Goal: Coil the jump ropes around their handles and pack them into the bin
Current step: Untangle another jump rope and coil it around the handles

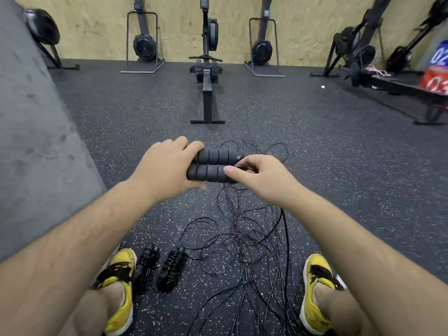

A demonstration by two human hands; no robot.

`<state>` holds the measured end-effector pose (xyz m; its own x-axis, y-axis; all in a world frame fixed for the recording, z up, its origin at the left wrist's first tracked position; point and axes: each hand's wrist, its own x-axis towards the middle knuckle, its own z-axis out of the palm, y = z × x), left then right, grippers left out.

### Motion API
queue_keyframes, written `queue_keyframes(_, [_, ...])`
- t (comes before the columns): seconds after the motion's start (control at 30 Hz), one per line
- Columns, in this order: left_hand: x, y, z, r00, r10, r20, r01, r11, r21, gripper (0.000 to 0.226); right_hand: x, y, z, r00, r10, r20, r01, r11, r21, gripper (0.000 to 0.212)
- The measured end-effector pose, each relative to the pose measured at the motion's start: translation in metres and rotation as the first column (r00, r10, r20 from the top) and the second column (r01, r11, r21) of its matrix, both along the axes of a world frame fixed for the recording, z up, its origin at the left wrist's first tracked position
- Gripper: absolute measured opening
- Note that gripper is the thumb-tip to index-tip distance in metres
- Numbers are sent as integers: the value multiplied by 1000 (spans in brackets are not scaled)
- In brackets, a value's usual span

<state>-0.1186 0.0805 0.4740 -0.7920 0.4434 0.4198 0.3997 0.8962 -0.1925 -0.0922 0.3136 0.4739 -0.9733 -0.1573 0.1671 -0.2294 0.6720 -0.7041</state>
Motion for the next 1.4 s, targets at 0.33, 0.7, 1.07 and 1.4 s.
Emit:
queue_keyframes(0.33, [3,8,-12,999,-24,34,21,996,83,87,11,2,8,976,-17,-217,81,954,290,28])
queue_keyframes(0.7, [-2,8,-15,951,-208,227,167,968,189,67,8,32,42,964,190,-186,-103,911,400,15])
queue_keyframes(1.07, [12,22,-5,975,-204,84,148,887,438,52,-7,-7,-22,978,115,173,-106,992,-64,20])
queue_keyframes(1.4, [-18,1,-12,993,104,51,-110,983,150,50,38,-19,12,995,95,17,-94,902,422,25])
